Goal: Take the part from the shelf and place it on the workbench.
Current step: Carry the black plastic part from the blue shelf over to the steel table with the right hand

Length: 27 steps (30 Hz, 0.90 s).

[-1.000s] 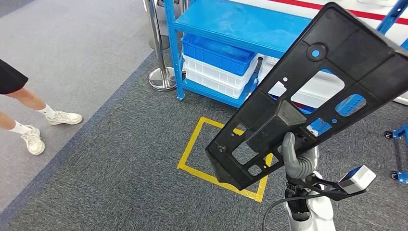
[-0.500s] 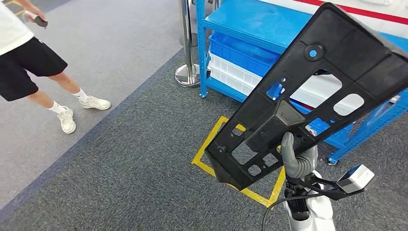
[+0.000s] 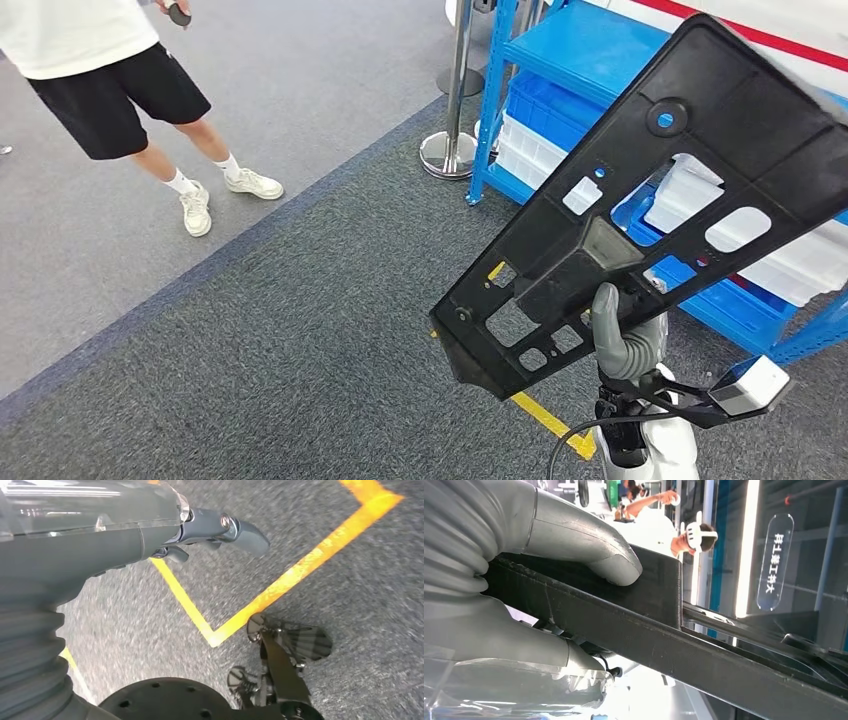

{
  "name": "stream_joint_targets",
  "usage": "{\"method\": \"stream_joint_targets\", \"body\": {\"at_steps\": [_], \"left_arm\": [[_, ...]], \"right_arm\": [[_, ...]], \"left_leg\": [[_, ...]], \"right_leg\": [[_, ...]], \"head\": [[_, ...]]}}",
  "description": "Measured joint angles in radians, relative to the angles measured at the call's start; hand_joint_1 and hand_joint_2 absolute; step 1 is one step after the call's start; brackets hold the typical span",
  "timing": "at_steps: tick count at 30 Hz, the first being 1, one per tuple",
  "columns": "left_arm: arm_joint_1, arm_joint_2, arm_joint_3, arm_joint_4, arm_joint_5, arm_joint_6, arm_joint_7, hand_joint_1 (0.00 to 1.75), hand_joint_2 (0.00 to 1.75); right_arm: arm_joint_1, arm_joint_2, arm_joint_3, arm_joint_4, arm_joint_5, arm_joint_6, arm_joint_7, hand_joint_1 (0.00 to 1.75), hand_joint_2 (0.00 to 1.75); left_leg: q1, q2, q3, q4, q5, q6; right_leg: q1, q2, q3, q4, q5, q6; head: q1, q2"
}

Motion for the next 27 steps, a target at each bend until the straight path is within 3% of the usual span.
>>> {"method": "stream_joint_targets", "body": {"at_steps": [1, 3, 5, 7, 9, 11, 12, 14, 15, 17, 19, 20, 22, 23, 25, 27], "left_arm": [[0.001, 0.000, 0.000, 0.000, 0.000, 0.000, 0.000, 0.00, 1.75], [0.000, 0.000, 0.000, 0.000, 0.000, 0.000, 0.000, 0.00, 1.75], [-0.003, 0.001, 0.000, 0.000, 0.000, 0.002, -0.001, 0.00, 1.75], [-0.001, 0.004, 0.000, 0.001, -0.001, 0.006, -0.001, 0.00, 1.75], [0.001, 0.005, 0.000, 0.002, -0.001, 0.012, 0.000, 0.00, 1.75], [-0.003, 0.004, 0.000, 0.002, -0.001, 0.016, 0.000, 0.00, 1.75], [-0.005, 0.004, 0.000, 0.002, -0.001, 0.017, 0.000, 0.00, 1.75], [-0.006, 0.004, 0.000, 0.002, -0.001, 0.018, 0.000, 0.00, 1.75], [-0.005, 0.005, 0.000, 0.002, -0.001, 0.018, 0.000, 0.00, 1.75], [-0.004, 0.005, 0.000, 0.002, -0.001, 0.018, 0.000, 0.00, 1.75], [-0.007, 0.006, 0.000, 0.002, -0.001, 0.018, 0.000, 0.00, 1.75], [-0.008, 0.006, 0.000, 0.003, -0.001, 0.018, 0.000, 0.00, 1.75], [-0.006, 0.008, 0.000, 0.003, -0.002, 0.018, 0.001, 0.00, 1.75], [-0.003, 0.009, 0.000, 0.003, -0.002, 0.017, 0.003, 0.00, 1.75], [-0.001, 0.010, -0.002, 0.003, -0.004, 0.014, 0.010, 0.00, 1.75], [-0.004, 0.010, -0.004, 0.003, -0.005, 0.012, 0.018, 0.00, 1.75]], "right_arm": [[0.001, 0.000, -0.002, 0.000, 0.000, 0.000, -0.002, 1.75, 1.75], [0.002, 0.000, -0.006, 0.000, 0.001, -0.001, -0.004, 1.75, 1.75], [0.007, 0.000, -0.008, 0.000, 0.003, -0.002, -0.005, 1.75, 1.75], [0.012, 0.000, -0.008, 0.001, 0.004, -0.002, -0.006, 1.75, 1.75], [0.015, 0.003, -0.009, 0.000, 0.006, 0.000, -0.009, 1.75, 1.75], [0.019, 0.005, -0.009, 0.000, 0.007, 0.004, -0.013, 1.75, 1.75], [0.022, 0.005, -0.009, 0.000, 0.008, 0.005, -0.014, 1.75, 1.75], [0.027, 0.005, -0.009, 0.000, 0.009, 0.007, -0.016, 1.75, 1.75], [0.027, 0.005, -0.009, 0.000, 0.009, 0.008, -0.017, 1.75, 1.75], [0.027, 0.006, -0.009, 0.000, 0.010, 0.008, -0.017, 1.75, 1.75], [0.027, 0.006, -0.009, 0.000, 0.010, 0.008, -0.018, 1.75, 1.75], [0.027, 0.006, -0.009, 0.000, 0.010, 0.008, -0.018, 1.75, 1.75], [0.026, 0.008, -0.009, 0.000, 0.010, 0.009, -0.019, 1.75, 1.75], [0.025, 0.009, -0.010, 0.000, 0.010, 0.009, -0.019, 1.75, 1.75], [0.026, 0.010, -0.010, 0.001, 0.008, 0.009, -0.020, 1.75, 1.75], [0.034, 0.010, -0.010, 0.005, 0.007, 0.010, -0.021, 1.75, 1.75]], "left_leg": [[0.000, -0.014, -0.003, 0.006, 0.000, -0.002], [0.000, -0.039, -0.013, 0.022, -0.003, -0.010], [0.000, -0.061, -0.027, 0.033, -0.002, -0.023], [0.002, -0.080, -0.038, 0.031, 0.005, -0.036], [0.000, -0.049, -0.053, 0.055, -0.011, -0.047], [-0.001, 0.015, -0.098, 0.154, -0.070, -0.056], [0.001, 0.035, -0.128, 0.221, -0.104, -0.059], [0.005, 0.048, -0.162, 0.306, -0.132, -0.063], [0.006, 0.052, -0.151, 0.293, -0.118, -0.063], [0.004, 0.074, -0.077, 0.168, -0.061, -0.056], [-0.006, 0.109, -0.014, 0.053, -0.030, -0.042], [-0.010, 0.117, -0.004, 0.031, -0.028, -0.034], [-0.014, 0.100, -0.006, 0.022, -0.027, -0.022], [-0.012, 0.089, -0.004, 0.016, -0.022, -0.017], [-0.006, 0.067, 0.005, 0.000, -0.012, -0.005], [-0.004, 0.044, 0.005, -0.005, -0.007, 0.002]], "right_leg": [[-0.002, 0.008, 0.029, -0.055, 0.035, -0.001], [-0.008, 0.052, 0.091, -0.180, 0.084, -0.003], [-0.010, 0.080, 0.111, -0.230, 0.091, -0.005], [-0.008, 0.059, 0.109, -0.234, 0.095, -0.014], [-0.011, 0.033, 0.110, -0.241, 0.102, -0.027], [-0.009, 0.004, 0.110, -0.245, 0.104, -0.035], [-0.007, -0.011, 0.109, -0.244, 0.104, -0.037], [-0.004, -0.042, 0.108, -0.244, 0.103, -0.038], [-0.003, -0.056, 0.108, -0.244, 0.103, -0.038], [-0.002, -0.082, 0.111, -0.244, 0.101, -0.036], [0.002, -0.104, 0.114, -0.244, 0.097, -0.029], [0.003, -0.114, 0.115, -0.244, 0.096, -0.024], [0.004, -0.132, 0.119, -0.250, 0.096, -0.013], [0.003, -0.128, 0.122, -0.249, 0.093, -0.007], [0.001, -0.076, 0.109, -0.207, 0.061, 0.001], [-0.001, -0.016, 0.055, -0.089, -0.003, 0.001]], "head": [[0.000, 0.000], [0.000, 0.000], [-0.001, 0.000], [-0.001, 0.000], [-0.005, 0.000], [-0.011, 0.000], [-0.012, 0.000], [-0.012, 0.000], [-0.012, 0.000], [-0.012, 0.000], [-0.012, 0.000], [-0.011, 0.000], [-0.011, 0.000], [-0.011, 0.000], [-0.009, 0.000], [-0.008, 0.000]]}}
